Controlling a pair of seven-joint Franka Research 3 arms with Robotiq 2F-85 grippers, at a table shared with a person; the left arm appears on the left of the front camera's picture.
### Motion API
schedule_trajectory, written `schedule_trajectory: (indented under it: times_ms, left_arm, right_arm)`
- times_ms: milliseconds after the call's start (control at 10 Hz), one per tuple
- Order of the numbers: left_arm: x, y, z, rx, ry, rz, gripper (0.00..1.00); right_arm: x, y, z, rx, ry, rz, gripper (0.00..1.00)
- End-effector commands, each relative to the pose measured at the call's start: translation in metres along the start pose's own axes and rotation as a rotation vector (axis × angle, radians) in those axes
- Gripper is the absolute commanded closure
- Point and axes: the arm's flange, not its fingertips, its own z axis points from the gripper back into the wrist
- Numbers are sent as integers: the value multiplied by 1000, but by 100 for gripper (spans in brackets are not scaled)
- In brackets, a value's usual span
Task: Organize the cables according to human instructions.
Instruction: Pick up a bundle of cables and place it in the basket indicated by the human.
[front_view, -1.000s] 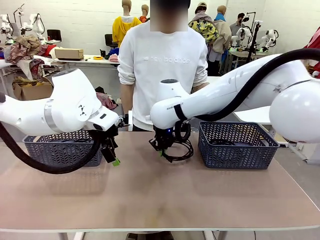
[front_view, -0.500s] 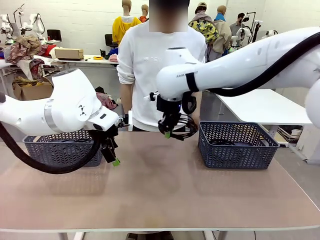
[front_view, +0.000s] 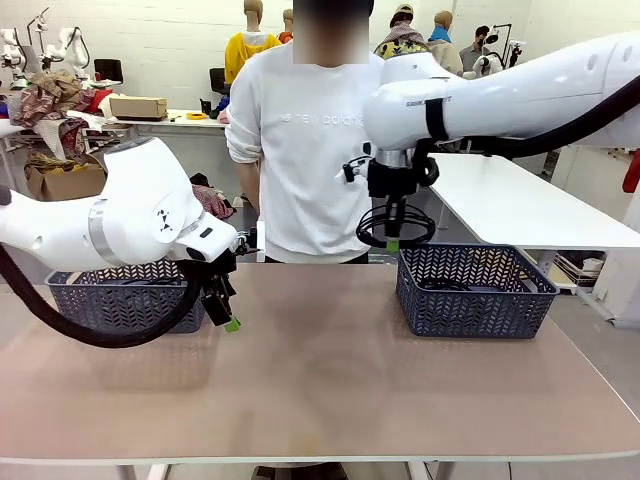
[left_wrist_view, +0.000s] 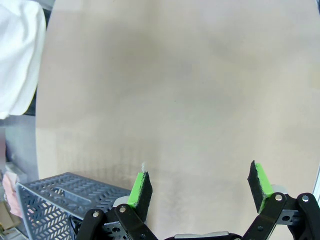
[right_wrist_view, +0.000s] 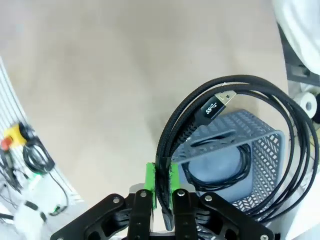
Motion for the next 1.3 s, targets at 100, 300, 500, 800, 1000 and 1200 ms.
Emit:
schedule_trajectory:
  times_ms: [100, 300, 500, 800, 1000, 1200]
  left_arm:
    - [-1, 0, 1, -1, 0, 1, 0]
    - [-1, 0, 1, -1, 0, 1, 0]
    - [-1, 0, 1, -1, 0, 1, 0]
    - [-1, 0, 1, -1, 0, 1, 0]
    - [-1, 0, 1, -1, 0, 1, 0]
    - [-1, 0, 1, -1, 0, 1, 0]
  right_arm:
    - [-32, -23, -10, 22, -33, 78, 100]
    - [-37, -29, -15, -32, -13, 53, 100]
    - [-34, -29, -10, 21, -8, 62, 100]
    - [-34, -29, -10, 21, -8, 62, 100]
    - [-40, -40, -17, 9, -9, 73, 87]
    - [-65, -43, -22, -12, -19, 56, 87]
